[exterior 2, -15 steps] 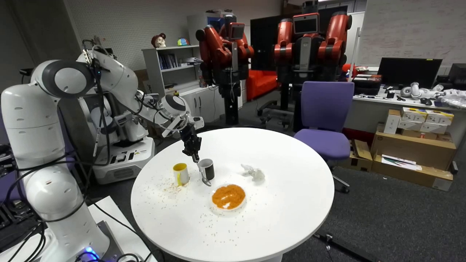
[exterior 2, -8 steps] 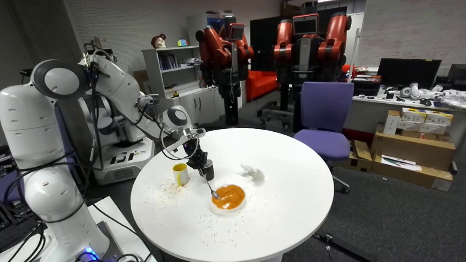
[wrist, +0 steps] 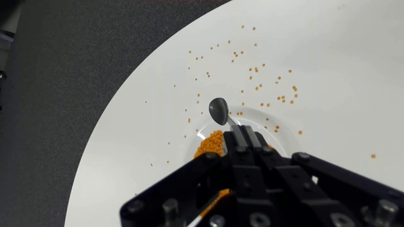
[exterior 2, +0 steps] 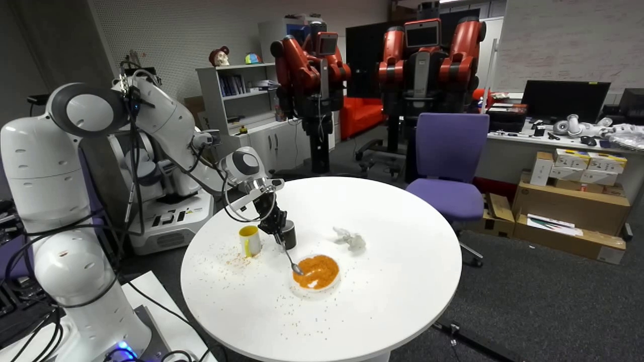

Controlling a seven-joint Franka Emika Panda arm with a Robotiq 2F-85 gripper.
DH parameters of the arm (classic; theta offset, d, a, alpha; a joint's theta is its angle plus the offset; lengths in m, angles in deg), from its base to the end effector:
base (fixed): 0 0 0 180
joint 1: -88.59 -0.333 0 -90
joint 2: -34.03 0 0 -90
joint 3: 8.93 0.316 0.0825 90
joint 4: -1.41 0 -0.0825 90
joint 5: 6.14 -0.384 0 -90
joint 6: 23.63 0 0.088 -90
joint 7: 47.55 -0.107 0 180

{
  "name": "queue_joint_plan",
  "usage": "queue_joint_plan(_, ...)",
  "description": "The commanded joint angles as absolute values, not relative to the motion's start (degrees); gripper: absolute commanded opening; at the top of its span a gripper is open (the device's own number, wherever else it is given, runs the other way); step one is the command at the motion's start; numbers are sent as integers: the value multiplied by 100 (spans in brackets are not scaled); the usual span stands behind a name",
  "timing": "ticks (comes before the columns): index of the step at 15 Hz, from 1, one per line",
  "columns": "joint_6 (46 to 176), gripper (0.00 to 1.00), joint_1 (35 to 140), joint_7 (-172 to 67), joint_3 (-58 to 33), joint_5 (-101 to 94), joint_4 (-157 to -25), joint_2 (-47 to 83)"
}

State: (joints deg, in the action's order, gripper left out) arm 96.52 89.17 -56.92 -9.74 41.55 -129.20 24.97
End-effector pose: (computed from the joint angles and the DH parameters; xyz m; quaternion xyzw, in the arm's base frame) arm 0.5009 -0.0479 0.2728 0.9214 0.1736 -0.1333 0.3212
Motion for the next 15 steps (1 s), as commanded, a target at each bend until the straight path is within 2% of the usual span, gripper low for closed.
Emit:
queue_joint_plan(1,9508,0,8817,-5624,-921,3998,-12479,2043)
queue_joint_plan(15,9166,0,8560,-5029,-891,3112,-11011,614)
